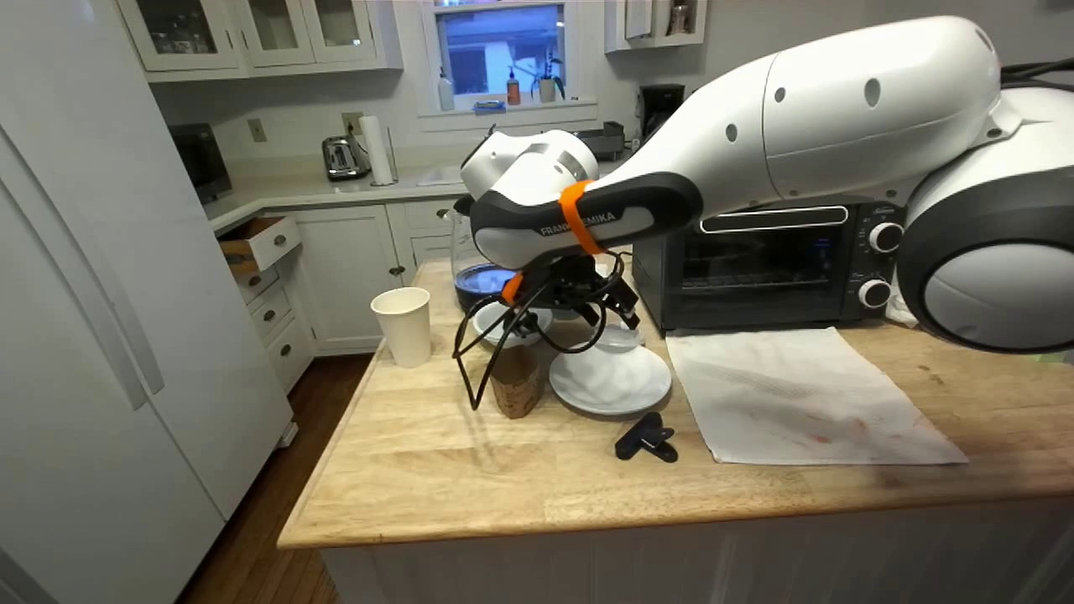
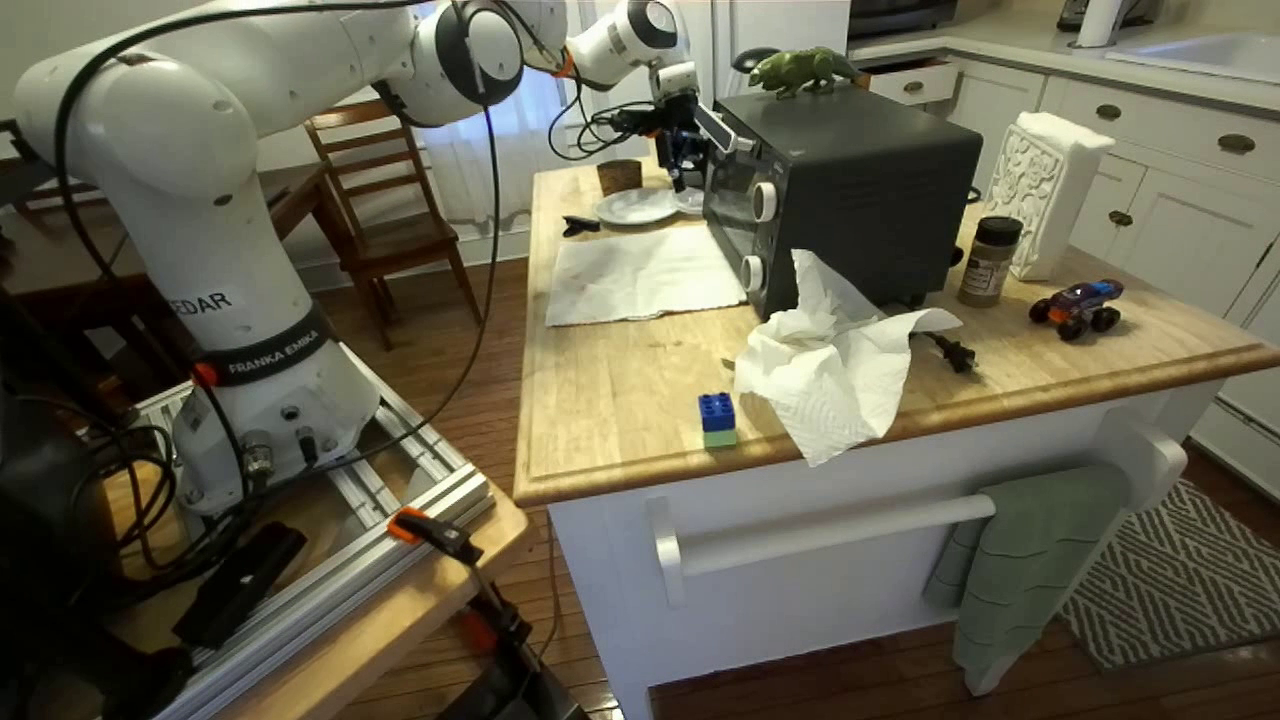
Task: Remove the white lid from the paper cup on the left and put the white paper cup in the brown coffee sleeve
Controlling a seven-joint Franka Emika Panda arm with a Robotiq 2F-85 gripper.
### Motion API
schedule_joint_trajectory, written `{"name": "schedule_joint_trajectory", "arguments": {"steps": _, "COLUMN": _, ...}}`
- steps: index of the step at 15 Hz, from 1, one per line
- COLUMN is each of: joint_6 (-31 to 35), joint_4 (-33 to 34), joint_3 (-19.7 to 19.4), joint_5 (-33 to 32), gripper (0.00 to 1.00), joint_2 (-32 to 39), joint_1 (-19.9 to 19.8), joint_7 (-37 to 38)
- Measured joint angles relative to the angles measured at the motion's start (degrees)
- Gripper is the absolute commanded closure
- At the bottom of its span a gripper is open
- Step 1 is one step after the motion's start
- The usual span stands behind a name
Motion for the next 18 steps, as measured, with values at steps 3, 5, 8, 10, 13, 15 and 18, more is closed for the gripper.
{"name": "schedule_joint_trajectory", "arguments": {"steps": 3, "joint_6": 2.0, "joint_4": 0.3, "joint_3": 0.0, "joint_5": 0.0, "gripper": 0.0, "joint_2": -0.9, "joint_1": 0.1, "joint_7": 0.0}}
{"name": "schedule_joint_trajectory", "arguments": {"steps": 5, "joint_6": 3.3, "joint_4": 0.5, "joint_3": 0.3, "joint_5": 0.0, "gripper": 0.0, "joint_2": -2.4, "joint_1": 0.3, "joint_7": 0.0}}
{"name": "schedule_joint_trajectory", "arguments": {"steps": 8, "joint_6": 4.7, "joint_4": 1.0, "joint_3": 1.1, "joint_5": 0.0, "gripper": 0.0, "joint_2": -5.6, "joint_1": 1.0, "joint_7": -0.5}}
{"name": "schedule_joint_trajectory", "arguments": {"steps": 10, "joint_6": 5.8, "joint_4": 1.5, "joint_3": 2.2, "joint_5": 0.1, "gripper": 0.0, "joint_2": -7.9, "joint_1": 1.9, "joint_7": -1.4}}
{"name": "schedule_joint_trajectory", "arguments": {"steps": 13, "joint_6": 9.8, "joint_4": 1.8, "joint_3": 4.3, "joint_5": 0.4, "gripper": 0.0, "joint_2": -10.7, "joint_1": 3.4, "joint_7": -3.5}}
{"name": "schedule_joint_trajectory", "arguments": {"steps": 15, "joint_6": 13.8, "joint_4": 1.8, "joint_3": 6.0, "joint_5": 1.0, "gripper": 0.0, "joint_2": -11.5, "joint_1": 4.2, "joint_7": -5.2}}
{"name": "schedule_joint_trajectory", "arguments": {"steps": 18, "joint_6": 19.3, "joint_4": 1.6, "joint_3": 9.0, "joint_5": 3.2, "gripper": 0.0, "joint_2": -11.4, "joint_1": 4.7, "joint_7": -9.0}}
